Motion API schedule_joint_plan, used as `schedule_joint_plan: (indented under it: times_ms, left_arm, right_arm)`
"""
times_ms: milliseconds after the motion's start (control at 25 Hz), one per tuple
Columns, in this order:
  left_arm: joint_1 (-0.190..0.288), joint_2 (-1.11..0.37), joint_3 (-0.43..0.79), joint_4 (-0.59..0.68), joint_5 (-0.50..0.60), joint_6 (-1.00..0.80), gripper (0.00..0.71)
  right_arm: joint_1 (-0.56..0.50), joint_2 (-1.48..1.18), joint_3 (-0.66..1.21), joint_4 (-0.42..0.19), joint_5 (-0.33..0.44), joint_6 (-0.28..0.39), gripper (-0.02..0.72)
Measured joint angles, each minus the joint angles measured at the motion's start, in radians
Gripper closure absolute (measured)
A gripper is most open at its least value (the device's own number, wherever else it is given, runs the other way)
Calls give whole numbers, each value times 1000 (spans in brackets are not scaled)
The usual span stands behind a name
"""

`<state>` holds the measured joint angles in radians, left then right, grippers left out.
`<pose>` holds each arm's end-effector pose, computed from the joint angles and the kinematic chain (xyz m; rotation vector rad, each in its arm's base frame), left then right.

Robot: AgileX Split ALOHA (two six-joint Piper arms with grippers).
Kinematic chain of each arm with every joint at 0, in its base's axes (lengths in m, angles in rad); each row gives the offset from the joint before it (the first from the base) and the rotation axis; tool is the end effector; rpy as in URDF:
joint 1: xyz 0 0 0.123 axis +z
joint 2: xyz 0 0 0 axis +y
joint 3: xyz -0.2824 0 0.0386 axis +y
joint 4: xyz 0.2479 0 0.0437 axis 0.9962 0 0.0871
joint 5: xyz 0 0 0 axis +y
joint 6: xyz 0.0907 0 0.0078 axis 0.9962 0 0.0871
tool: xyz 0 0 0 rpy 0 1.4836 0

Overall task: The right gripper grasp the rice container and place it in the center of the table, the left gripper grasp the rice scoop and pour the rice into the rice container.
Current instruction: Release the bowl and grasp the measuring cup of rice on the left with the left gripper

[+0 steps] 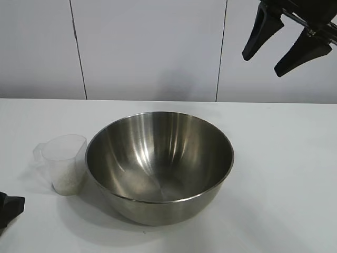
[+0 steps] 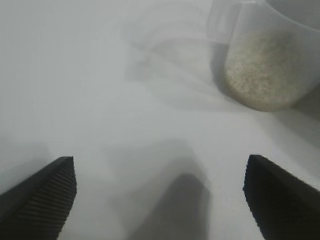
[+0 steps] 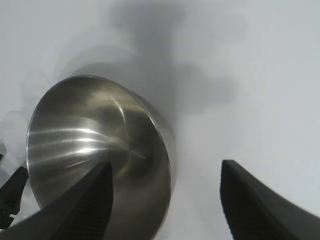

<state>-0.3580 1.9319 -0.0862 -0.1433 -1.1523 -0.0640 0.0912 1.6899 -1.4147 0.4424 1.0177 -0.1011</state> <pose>0.1770 -0.0535 0.0713 0.1818 2.1703 -0.1314 0.3516 0.0655 0.2958 -0.0368 2.7229 0.5760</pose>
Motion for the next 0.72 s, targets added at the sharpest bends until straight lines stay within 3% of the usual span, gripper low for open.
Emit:
schedule_joint_plan:
  times_ms: [480, 720]
  left_arm:
    - [0, 104, -116, -8, -3, 80, 53]
    - [0, 137, -155, -91, -3, 141, 53]
  right_arm:
    - [0, 0, 0, 0, -4, 0, 270]
    - [0, 0, 0, 0, -6, 0, 270]
